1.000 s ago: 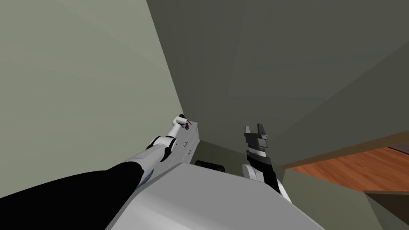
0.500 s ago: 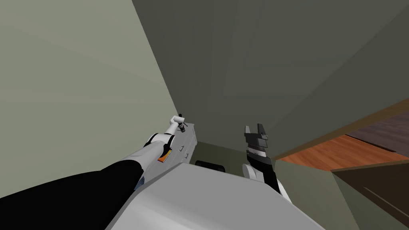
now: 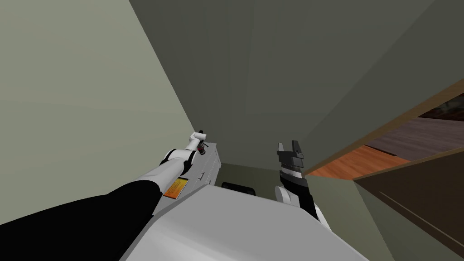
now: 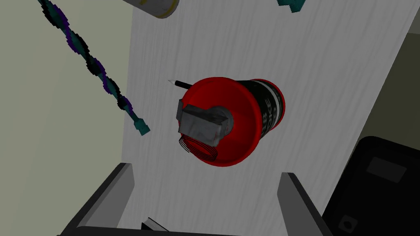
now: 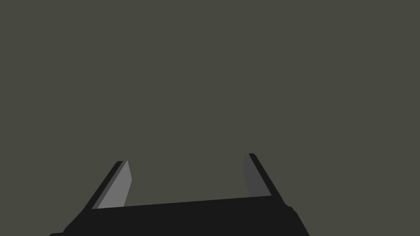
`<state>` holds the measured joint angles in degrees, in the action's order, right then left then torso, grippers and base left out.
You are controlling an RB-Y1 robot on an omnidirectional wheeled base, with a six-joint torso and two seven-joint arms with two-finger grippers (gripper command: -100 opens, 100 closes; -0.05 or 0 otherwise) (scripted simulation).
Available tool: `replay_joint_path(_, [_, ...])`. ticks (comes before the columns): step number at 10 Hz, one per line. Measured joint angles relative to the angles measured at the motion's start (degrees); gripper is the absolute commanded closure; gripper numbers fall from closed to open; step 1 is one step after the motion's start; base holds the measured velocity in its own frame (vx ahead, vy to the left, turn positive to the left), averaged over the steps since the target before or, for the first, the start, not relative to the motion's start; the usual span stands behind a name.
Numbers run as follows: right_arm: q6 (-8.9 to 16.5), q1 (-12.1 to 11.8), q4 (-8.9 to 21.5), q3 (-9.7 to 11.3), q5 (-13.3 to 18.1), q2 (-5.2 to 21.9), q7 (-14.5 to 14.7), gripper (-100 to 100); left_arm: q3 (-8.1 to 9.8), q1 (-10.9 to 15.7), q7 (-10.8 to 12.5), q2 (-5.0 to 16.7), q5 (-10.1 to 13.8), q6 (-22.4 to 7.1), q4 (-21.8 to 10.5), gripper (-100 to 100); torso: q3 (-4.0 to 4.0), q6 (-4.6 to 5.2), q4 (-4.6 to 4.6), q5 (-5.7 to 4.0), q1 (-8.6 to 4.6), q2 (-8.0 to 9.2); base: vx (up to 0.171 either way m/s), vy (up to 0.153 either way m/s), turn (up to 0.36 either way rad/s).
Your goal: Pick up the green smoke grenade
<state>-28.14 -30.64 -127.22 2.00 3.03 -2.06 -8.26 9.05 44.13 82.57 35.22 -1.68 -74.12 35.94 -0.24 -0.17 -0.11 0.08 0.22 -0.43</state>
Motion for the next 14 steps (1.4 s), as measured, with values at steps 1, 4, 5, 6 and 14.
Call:
replay_joint_path(1, [0.0,0.01,0.0,0.0,0.0,0.0,0.0,0,0.15,0.04,0.71,0.11,0.12,-0.55,-1.66,-100,0.0,0.04,0.0,-0.01,-0.03,0.0,0.029,0.015,-0.039])
replay_joint_path(4, [0.0,0.0,0.0,0.0,0.0,0.0,0.0,0,0.18,0.0,0.86,-0.05,0.05,0.75,-3.18,-100,0.09,-0.02,0.04,-0.02,-0.09,0.14,0.026,0.007,0.046])
replay_joint_path(5, [0.0,0.0,0.0,0.0,0.0,0.0,0.0,0,0.25,-0.43,0.82,-0.29,-0.03,2.49,-4.09,-100,0.06,-0.02,0.03,-0.02,-0.07,0.09,0.029,0.011,0.006])
replay_joint_path(6, [0.0,0.0,0.0,0.0,0.0,0.0,0.0,0,0.34,-0.99,0.76,-0.4,0.0,2.93,-3.54,-100,0.07,0.0,0.03,-0.03,-0.08,0.12,0.009,0.005,-0.004])
replay_joint_path(14, [0.0,0.01,0.0,0.01,0.0,-0.01,0.0,0,0.4,-1.54,0.8,-0.39,0.09,1.63,-1.66,100,0.15,0.04,0.06,-0.02,-0.14,0.26,-0.007,-0.003,-0.013])
